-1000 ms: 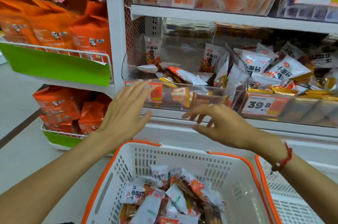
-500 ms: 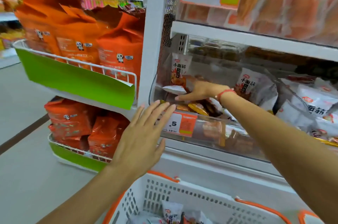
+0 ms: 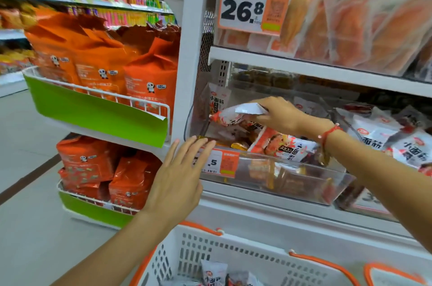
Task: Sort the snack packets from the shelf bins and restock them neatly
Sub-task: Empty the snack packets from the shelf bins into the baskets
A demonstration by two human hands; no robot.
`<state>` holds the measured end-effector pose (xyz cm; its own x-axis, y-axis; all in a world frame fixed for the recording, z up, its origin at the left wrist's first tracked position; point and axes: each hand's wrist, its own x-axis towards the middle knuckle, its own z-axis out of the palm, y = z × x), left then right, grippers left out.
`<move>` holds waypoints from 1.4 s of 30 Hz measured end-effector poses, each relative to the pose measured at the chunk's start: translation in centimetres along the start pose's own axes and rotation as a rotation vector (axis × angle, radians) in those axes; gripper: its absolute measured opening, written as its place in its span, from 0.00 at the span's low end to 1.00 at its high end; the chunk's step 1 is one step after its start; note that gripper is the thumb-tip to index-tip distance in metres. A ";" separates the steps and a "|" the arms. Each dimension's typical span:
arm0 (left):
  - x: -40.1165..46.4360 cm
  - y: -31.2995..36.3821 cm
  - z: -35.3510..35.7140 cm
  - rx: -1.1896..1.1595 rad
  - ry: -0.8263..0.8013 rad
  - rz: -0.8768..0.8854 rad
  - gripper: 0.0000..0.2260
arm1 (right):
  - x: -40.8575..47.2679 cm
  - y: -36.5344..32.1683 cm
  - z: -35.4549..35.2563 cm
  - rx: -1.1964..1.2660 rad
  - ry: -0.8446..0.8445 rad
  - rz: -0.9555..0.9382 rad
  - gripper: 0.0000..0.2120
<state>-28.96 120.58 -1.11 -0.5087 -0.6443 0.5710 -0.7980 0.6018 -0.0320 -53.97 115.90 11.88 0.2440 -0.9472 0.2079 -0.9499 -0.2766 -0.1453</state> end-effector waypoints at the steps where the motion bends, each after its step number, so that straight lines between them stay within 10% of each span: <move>1: 0.0 0.1 -0.1 0.002 -0.003 -0.003 0.39 | -1.7 -0.4 -1.0 0.035 0.053 -0.014 0.16; 9: 0.2 0.5 -1.2 0.010 -0.063 0.000 0.40 | -15.9 -2.4 -4.6 0.229 0.184 -0.107 0.17; 22: 0.8 1.3 -1.7 0.087 -0.066 0.045 0.31 | -20.8 -2.8 4.9 0.127 -0.469 0.053 0.27; 30: 5.2 3.9 -2.8 -0.195 0.016 -0.055 0.20 | -18.3 1.9 -2.8 -0.129 0.158 0.050 0.14; 38: 16.6 9.3 -1.3 -0.301 -0.751 0.062 0.28 | -10.1 6.7 -4.0 -0.675 -0.267 0.029 0.34; 42: 18.3 8.5 1.0 -0.178 -0.911 0.066 0.22 | -7.0 7.0 -2.4 -0.865 -0.336 0.044 0.24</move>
<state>-45.36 113.40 8.20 -0.6683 -0.6830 -0.2946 -0.7359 0.6650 0.1276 -62.82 121.03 11.76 0.1200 -0.9885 -0.0916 -0.7419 -0.1506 0.6534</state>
